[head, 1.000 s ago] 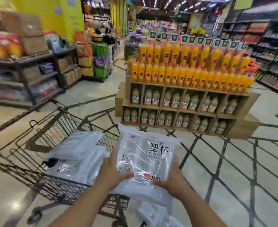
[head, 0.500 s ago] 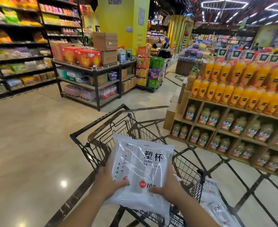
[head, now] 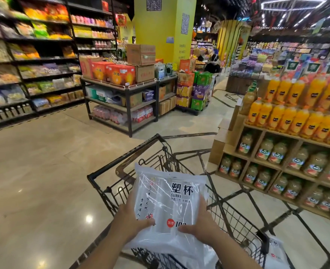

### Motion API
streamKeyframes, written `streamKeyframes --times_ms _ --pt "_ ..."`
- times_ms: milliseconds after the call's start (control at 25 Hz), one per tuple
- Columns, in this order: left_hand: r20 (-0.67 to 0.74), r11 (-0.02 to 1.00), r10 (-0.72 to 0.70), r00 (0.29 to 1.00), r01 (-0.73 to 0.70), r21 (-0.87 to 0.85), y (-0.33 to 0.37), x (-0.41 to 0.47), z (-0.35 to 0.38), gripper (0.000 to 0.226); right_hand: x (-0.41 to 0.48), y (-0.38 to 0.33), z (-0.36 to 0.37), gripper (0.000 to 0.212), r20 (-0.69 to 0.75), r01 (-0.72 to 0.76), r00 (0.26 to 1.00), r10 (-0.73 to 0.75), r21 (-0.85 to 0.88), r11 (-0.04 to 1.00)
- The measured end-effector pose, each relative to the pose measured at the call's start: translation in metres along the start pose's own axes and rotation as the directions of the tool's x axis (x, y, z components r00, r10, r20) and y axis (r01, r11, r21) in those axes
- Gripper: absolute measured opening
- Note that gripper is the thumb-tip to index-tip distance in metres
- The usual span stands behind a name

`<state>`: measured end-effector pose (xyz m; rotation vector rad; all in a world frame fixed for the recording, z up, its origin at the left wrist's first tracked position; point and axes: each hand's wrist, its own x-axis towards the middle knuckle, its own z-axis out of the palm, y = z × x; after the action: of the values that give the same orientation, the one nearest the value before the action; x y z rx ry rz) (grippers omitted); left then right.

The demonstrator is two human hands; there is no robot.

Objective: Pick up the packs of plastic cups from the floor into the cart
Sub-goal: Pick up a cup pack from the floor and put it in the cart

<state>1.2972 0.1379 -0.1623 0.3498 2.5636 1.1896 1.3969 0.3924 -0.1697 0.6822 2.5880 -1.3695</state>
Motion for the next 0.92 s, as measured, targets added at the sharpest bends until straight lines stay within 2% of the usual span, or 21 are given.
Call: streamKeyframes --times_ms 160,440,640,800,920 --pt "0.022 0.997 -0.071 0.997 0.071 0.005 0.014 0.048 0.014 0.134 0.049 0.002 -0.024 0.166 0.019 0.009 1.000 -0.009 0.018 1.000" --pt "0.107 0.993 -0.115 0.988 0.114 0.012 0.012 0.119 0.038 0.135 0.117 0.015 -0.040 0.158 0.047 -0.046 0.998 0.046 -0.013 0.999" --pt "0.238 0.993 -0.108 0.965 0.092 0.077 0.002 0.196 0.038 0.136 0.160 0.014 -0.028 0.159 0.015 -0.208 0.978 0.207 0.023 0.978" --pt "0.363 0.994 -0.044 0.931 0.006 0.106 0.001 0.247 0.038 0.130 0.186 0.018 -0.015 0.175 -0.013 -0.346 0.937 0.349 0.091 0.934" --pt "0.443 0.993 -0.050 0.895 -0.003 0.118 -0.006 0.275 0.040 0.126 0.192 0.016 -0.003 0.169 -0.027 -0.429 0.900 0.435 0.118 0.896"
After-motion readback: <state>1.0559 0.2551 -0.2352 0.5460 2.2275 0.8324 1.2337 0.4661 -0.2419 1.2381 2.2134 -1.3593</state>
